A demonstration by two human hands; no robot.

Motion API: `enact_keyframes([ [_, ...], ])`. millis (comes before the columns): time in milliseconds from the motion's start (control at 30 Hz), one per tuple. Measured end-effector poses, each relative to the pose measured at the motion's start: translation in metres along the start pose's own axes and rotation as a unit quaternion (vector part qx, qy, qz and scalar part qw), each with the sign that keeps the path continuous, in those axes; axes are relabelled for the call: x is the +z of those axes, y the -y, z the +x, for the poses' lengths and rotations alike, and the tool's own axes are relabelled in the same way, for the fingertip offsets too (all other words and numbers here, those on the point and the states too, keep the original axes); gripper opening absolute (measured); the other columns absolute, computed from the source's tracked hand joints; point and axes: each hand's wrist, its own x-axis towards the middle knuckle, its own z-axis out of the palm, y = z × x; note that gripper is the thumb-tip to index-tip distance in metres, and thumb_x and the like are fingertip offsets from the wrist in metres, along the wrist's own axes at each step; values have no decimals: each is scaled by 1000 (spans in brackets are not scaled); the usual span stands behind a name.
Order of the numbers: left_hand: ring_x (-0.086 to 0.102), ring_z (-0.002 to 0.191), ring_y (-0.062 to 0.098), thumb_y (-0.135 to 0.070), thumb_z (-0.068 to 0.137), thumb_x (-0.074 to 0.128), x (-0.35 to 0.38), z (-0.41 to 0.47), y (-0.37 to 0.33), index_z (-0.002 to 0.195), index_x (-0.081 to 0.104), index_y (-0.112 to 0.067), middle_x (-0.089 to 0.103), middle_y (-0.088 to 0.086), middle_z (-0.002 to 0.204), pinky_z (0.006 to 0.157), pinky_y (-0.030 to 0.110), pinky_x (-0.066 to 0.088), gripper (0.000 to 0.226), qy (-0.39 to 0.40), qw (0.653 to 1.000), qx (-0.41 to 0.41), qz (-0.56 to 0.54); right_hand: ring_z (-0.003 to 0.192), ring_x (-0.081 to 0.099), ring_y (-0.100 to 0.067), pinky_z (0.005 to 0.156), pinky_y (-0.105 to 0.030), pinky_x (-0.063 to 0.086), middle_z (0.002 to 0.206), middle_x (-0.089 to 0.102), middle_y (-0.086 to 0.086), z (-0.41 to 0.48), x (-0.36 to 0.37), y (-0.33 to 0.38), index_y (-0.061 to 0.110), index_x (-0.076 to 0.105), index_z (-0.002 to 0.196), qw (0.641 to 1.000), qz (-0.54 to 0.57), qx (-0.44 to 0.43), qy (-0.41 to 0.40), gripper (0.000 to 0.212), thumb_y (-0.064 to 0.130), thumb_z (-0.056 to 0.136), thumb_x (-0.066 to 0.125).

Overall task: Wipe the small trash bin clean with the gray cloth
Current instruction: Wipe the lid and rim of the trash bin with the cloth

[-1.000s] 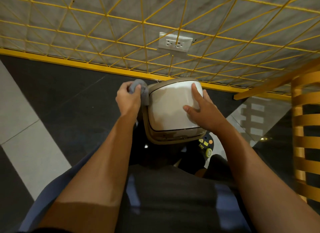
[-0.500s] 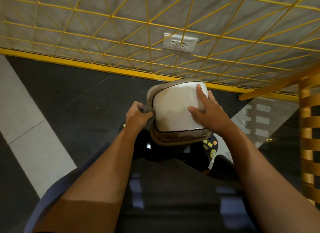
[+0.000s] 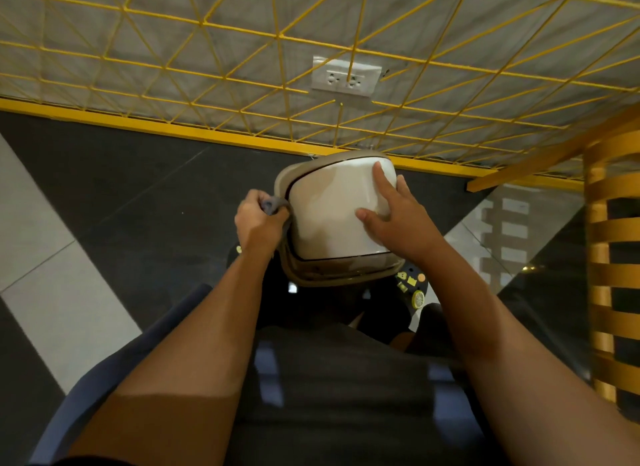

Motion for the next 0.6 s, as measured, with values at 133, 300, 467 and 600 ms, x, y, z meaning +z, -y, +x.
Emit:
enact_keyframes([
  [133, 50, 80, 17, -16, 79, 65, -2, 11, -3, 83, 50, -13, 57, 9, 93, 56, 13, 30, 16, -14, 999, 39, -14, 141, 19, -37, 112, -44, 25, 158, -4, -11, 0, 5, 4, 35, -4, 147, 1000, 9, 13, -15, 75, 39, 93, 48],
  [300, 52, 80, 17, -14, 80, 63, -3, -14, 16, 85, 50, -12, 56, 8, 90, 60, 21, 38, 14, 5, 999, 21, -44, 141, 17, -39, 112, -44, 24, 157, -4, -12, -1, 6, 8, 34, -5, 147, 999, 2, 30, -20, 75, 37, 94, 48],
  [467, 52, 73, 17, -15, 82, 62, 0, -46, 32, 87, 50, -12, 54, 3, 80, 70, 31, 46, 13, -31, 995, -61, -71, 139, 21, -39, 111, -44, 26, 157, -1, -12, -3, 5, 10, 33, -3, 147, 999, -4, 30, -20, 73, 37, 94, 47],
  [600, 54, 85, 24, -12, 85, 59, 11, -75, 45, 82, 49, -18, 55, 9, 86, 77, 37, 48, 12, -63, 957, -200, -201, 139, 20, -40, 111, -46, 25, 157, -1, -13, -4, 4, 12, 33, -2, 147, 999, 0, 36, -21, 73, 37, 94, 47],
])
